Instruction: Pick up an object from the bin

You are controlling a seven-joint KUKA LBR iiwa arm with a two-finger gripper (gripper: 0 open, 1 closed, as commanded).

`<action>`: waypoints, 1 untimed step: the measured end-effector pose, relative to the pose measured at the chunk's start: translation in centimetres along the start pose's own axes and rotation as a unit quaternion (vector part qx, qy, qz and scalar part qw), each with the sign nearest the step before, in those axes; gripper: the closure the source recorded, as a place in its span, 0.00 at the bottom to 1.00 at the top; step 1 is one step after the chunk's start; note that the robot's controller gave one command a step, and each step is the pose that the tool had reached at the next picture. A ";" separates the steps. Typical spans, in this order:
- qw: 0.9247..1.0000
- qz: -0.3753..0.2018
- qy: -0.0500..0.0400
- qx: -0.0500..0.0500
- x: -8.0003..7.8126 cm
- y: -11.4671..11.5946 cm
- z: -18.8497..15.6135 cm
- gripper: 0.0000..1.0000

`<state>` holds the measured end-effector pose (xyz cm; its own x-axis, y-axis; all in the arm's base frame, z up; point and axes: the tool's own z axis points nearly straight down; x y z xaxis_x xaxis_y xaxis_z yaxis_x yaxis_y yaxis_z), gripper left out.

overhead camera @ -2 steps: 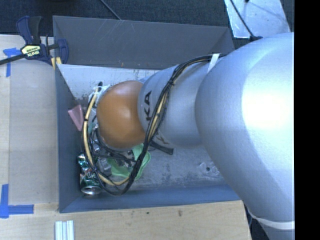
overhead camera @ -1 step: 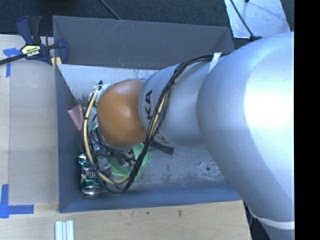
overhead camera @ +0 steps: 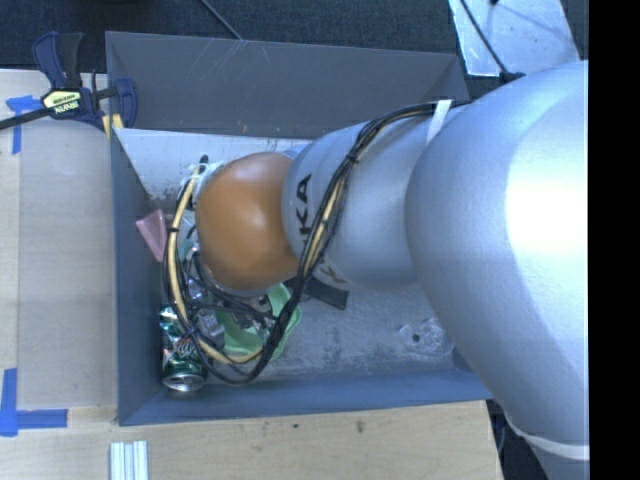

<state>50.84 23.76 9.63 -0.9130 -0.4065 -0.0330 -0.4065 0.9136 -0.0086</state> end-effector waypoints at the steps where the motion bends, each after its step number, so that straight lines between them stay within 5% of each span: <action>1: 1.000 0.000 0.005 -0.001 0.1 0.0 -2.2 1.00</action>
Offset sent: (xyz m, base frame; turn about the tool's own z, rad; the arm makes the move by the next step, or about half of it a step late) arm 0.0001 0.0000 0.0324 0.0001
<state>50.68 23.75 11.86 -0.9130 -0.4072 -0.0234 -0.4072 0.9133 -0.0073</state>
